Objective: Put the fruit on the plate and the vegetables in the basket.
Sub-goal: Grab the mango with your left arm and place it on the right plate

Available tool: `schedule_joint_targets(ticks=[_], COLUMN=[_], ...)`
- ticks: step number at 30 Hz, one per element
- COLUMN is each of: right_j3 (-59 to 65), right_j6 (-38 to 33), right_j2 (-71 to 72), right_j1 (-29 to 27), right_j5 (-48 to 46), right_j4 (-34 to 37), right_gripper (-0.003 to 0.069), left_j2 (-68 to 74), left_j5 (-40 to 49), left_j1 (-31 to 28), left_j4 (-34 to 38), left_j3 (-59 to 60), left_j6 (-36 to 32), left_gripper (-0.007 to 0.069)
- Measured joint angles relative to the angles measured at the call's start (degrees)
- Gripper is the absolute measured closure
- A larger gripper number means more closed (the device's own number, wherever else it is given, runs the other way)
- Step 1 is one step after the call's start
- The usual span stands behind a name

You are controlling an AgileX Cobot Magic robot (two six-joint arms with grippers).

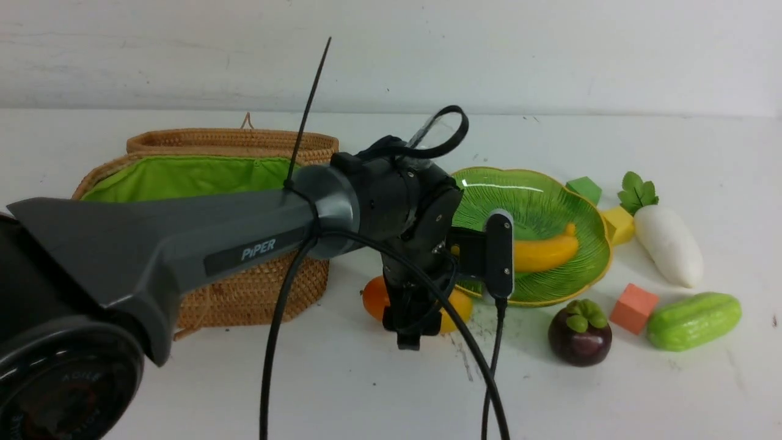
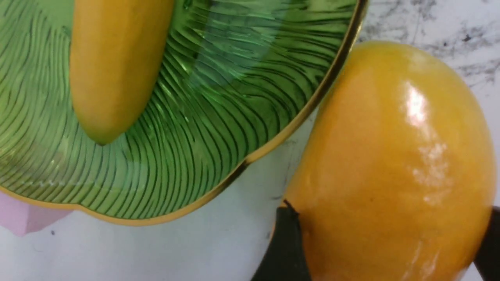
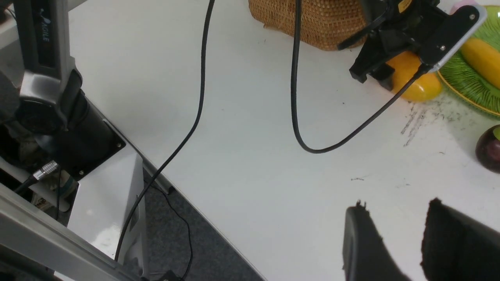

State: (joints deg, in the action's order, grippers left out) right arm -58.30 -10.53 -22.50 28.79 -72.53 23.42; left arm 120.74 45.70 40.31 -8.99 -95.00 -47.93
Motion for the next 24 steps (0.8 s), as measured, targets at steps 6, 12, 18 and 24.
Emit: schedule_joint_targets(ticks=[6, 12, 18, 24], right_j3=[0.00, 0.00, 0.00, 0.00], right_j6=[0.00, 0.00, 0.00, 0.00], right_j2=[0.00, 0.00, 0.00, 0.00], right_j1=[0.00, 0.00, 0.00, 0.00], right_j5=[0.00, 0.00, 0.00, 0.00], right_j4=[0.05, 0.05, 0.05, 0.05], right_gripper=[0.0423, 0.0423, 0.0423, 0.0423], left_j2=[-0.31, 0.20, 1.15, 2.86], left_j5=[5.73, 8.28, 7.82, 7.85], left_j1=[0.00, 0.00, 0.00, 0.00], left_j4=[6.41, 9.46, 11.66, 13.08], left_j3=[-0.51, -0.29, -0.22, -0.17], left_j6=[-0.05, -0.05, 0.14, 0.18], left_gripper=[0.0050, 0.0008, -0.0003, 0.0006])
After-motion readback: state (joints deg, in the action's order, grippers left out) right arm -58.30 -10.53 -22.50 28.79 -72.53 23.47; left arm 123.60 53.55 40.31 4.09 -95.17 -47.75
